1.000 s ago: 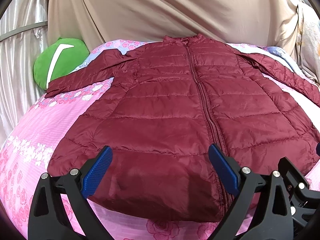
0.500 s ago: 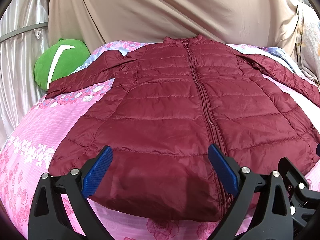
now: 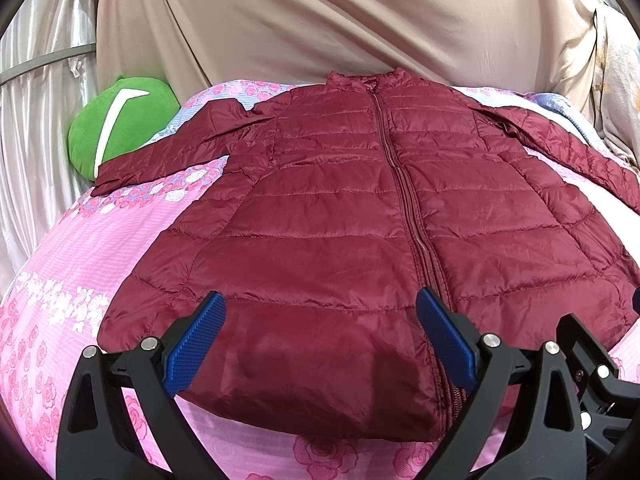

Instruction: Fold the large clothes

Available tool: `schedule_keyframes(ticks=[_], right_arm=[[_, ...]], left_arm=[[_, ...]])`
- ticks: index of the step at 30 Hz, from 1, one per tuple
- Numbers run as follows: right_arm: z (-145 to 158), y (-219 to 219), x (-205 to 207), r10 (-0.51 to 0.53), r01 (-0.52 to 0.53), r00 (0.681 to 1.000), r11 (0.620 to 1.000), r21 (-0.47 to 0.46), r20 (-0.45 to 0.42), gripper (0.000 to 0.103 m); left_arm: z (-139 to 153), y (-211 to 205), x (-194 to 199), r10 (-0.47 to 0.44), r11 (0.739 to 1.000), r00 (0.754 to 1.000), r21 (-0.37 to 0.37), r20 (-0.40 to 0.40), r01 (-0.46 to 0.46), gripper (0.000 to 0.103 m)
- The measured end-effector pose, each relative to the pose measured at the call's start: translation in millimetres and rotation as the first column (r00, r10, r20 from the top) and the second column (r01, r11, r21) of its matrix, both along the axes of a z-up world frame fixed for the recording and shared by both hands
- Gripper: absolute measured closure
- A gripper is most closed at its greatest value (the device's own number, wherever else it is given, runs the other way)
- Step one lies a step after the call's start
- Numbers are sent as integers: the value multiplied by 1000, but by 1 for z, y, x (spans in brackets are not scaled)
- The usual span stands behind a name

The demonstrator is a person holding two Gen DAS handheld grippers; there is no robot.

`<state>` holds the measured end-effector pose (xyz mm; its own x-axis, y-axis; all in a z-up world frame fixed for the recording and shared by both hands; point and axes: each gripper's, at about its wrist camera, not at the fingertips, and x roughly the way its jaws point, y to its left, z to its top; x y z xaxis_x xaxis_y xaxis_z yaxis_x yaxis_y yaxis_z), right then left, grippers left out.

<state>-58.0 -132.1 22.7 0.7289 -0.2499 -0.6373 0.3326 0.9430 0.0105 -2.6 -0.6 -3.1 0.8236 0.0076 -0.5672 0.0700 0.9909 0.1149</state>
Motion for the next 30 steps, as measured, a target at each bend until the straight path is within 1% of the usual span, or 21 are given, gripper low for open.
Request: schedule_keyframes(ticks=[22,27,30], right_arm=[[0,-1,-2,2,-2,1000,1000,3,1,6],[0,-2,-2,2,-2,1000,1000,4,0,6],[0,-3,-3,-1,1,1000,1000,1,-2,6]], left_arm=[[-1,1,0,1,1000,1000,-1,-6,-1,10],[-1,0,-2,6,1000,1000,12,5,-6,10],[-1,-1,-3,26,999,1000,21,5,-26,9]])
